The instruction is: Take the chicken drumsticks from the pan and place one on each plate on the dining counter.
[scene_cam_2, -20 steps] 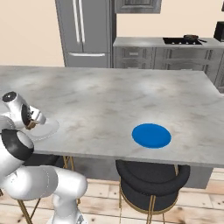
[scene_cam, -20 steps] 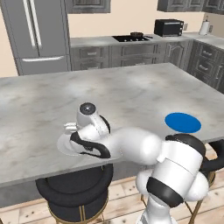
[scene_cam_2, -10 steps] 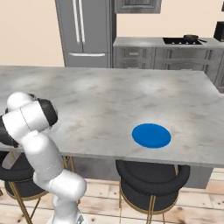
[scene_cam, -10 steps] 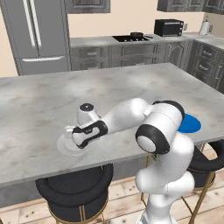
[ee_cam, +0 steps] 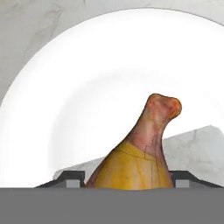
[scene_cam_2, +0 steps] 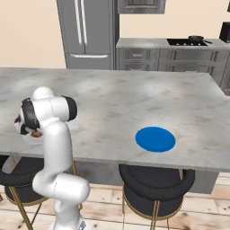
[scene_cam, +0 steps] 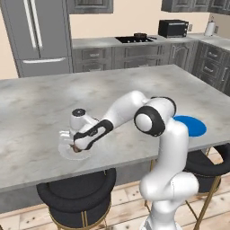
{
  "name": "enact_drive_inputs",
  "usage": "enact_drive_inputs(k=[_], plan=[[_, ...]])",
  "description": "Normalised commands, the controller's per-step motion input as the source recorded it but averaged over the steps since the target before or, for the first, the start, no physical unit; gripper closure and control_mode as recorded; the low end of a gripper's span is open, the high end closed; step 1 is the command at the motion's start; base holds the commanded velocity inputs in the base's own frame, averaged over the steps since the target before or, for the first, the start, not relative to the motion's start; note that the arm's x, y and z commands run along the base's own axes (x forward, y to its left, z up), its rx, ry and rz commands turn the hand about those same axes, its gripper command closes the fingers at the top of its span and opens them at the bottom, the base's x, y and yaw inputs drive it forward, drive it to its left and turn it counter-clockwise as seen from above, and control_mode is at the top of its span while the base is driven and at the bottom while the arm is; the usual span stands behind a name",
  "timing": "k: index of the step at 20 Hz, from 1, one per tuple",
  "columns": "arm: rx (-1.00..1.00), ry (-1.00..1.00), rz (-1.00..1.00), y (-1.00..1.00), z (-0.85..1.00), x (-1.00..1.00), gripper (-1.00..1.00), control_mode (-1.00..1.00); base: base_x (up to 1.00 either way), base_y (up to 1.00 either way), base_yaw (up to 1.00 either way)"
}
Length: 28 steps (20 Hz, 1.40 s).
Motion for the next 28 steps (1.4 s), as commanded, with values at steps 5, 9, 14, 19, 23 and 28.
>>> enact_drive_inputs(k=[5, 9, 14, 19, 23, 28], plan=[[0.00, -0.01, -0.14, 0.12, -0.01, 0.19, -1.00, -1.00, 0.00, 0.00, 0.00], [0.00, 0.00, -0.25, -0.18, 0.04, -0.13, -1.00, -1.00, 0.00, 0.00, 0.00], [0.00, 0.01, -0.23, -0.36, 0.45, -0.25, -1.00, -1.00, 0.00, 0.00, 0.00], [0.03, -0.07, -0.25, -0.47, 0.95, -0.39, -1.00, -1.00, 0.00, 0.00, 0.00], [0.12, -0.10, -0.13, -0.55, 1.00, -0.94, -1.00, -1.00, 0.00, 0.00, 0.00], [0.13, -0.11, -0.26, -0.73, 0.99, -1.00, -1.00, -1.00, 0.00, 0.00, 0.00]])
